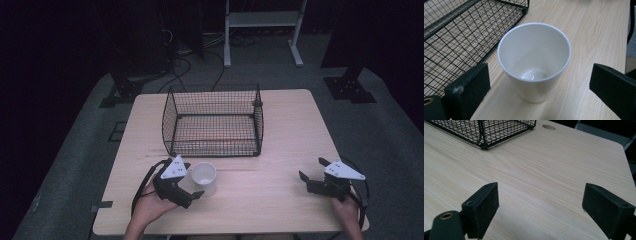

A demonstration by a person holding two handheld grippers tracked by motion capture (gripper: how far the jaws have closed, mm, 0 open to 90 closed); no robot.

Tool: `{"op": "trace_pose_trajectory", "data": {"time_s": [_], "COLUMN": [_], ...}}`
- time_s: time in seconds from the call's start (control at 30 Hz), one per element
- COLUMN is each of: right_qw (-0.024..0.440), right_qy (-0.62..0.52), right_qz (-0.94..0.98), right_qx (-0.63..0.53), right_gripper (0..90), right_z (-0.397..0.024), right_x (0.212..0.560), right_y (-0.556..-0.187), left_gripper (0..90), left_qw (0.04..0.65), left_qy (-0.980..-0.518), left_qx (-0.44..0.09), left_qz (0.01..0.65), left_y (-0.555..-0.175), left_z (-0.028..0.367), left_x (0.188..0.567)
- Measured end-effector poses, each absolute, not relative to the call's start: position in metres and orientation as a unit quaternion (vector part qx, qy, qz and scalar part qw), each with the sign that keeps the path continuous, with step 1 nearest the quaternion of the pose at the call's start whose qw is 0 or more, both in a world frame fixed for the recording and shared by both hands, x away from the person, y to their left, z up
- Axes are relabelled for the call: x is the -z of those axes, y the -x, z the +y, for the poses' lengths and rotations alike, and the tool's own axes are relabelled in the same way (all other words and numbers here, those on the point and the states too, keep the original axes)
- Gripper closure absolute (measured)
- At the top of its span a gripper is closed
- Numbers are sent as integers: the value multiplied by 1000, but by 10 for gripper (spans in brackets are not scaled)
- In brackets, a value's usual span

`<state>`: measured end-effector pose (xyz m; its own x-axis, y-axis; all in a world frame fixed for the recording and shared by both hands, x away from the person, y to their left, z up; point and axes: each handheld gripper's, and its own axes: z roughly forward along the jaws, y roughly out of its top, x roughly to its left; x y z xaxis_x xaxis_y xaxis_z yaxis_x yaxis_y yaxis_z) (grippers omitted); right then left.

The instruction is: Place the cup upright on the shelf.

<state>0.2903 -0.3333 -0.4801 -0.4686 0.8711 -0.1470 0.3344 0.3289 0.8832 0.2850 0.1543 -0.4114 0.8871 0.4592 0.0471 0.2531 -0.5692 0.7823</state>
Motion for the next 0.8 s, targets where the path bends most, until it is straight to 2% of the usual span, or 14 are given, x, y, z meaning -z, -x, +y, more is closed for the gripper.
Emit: {"op": "trace_pose_trajectory", "data": {"time_s": [0.8], "right_qw": [322], "right_qy": [-401], "right_qz": [750], "right_qx": [-416], "right_gripper": [131], "right_z": [-333], "right_x": [480], "right_y": [-290], "left_gripper": [25], "left_qw": [372], "left_qy": [-897], "left_qx": [-101], "left_qz": [215], "left_y": [-306], "left_z": [135], "left_x": [428]}}
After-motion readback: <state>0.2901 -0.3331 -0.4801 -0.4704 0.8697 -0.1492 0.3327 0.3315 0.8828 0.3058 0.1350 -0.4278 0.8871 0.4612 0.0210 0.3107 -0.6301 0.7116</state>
